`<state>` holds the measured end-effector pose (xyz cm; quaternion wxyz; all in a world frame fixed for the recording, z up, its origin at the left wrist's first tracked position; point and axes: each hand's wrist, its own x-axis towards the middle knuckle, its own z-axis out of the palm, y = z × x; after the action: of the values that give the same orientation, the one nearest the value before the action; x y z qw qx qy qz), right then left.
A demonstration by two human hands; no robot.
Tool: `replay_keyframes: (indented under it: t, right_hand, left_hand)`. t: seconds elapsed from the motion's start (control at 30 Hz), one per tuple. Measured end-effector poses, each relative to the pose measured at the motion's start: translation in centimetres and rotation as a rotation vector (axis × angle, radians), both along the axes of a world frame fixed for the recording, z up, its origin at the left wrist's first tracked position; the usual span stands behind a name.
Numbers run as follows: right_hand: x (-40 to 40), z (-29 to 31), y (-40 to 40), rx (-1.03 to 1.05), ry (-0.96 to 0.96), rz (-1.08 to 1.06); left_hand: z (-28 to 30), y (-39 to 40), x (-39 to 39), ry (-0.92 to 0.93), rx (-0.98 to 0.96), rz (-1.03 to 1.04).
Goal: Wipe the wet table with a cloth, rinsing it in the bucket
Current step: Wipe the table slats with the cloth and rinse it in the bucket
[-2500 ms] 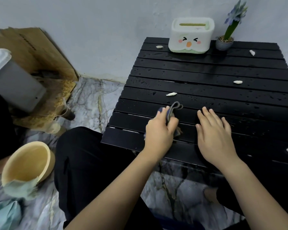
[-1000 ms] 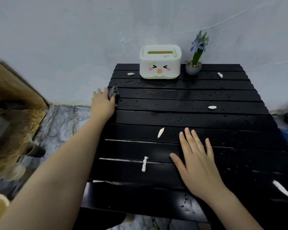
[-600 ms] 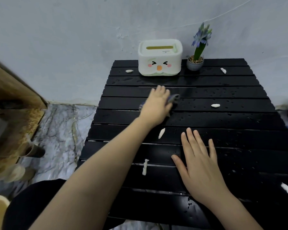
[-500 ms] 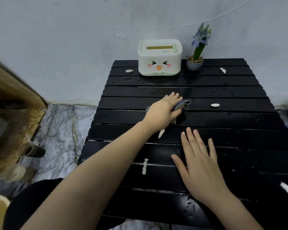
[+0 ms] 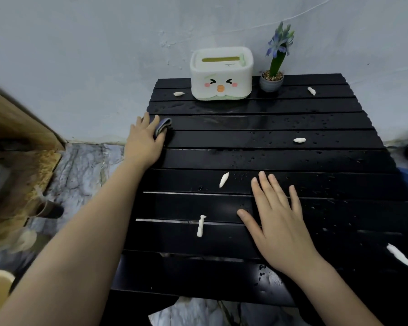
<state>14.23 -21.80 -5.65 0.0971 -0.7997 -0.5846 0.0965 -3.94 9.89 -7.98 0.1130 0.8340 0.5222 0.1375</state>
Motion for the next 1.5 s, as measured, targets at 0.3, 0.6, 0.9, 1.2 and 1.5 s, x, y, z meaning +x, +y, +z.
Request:
replay_keyframes:
  t: [0.3, 0.6, 0.9, 1.2, 1.5]
  right_hand:
    - [0.8, 0.1, -1.4, 0.009, -0.028, -0.111]
    - [0.9, 0.7, -4.1, -0.012, -0.026, -0.156]
    - [1.1, 0.1, -4.6, -0.001, -0.041, -0.132]
    - [1.6, 0.5, -4.9, -0.012, -0.004, -0.107]
    - [2.5, 0.5, -6.2, 0.035, 0.011, -0.22]
  left_hand:
    - [2.1, -13.5, 7.2, -0.238, -0.207, -0.289]
    - [8.7, -14.0, 6.9, -1.123, -0.707, 0.135]
    - [4.5, -19.2, -8.6, -0.189, -0.165, -0.057]
    - [1.5, -23.0, -0.6, 0.075, 0.0, -0.009]
    - [2.9, -28.3, 10.9, -0.194, -0.141, -0.182]
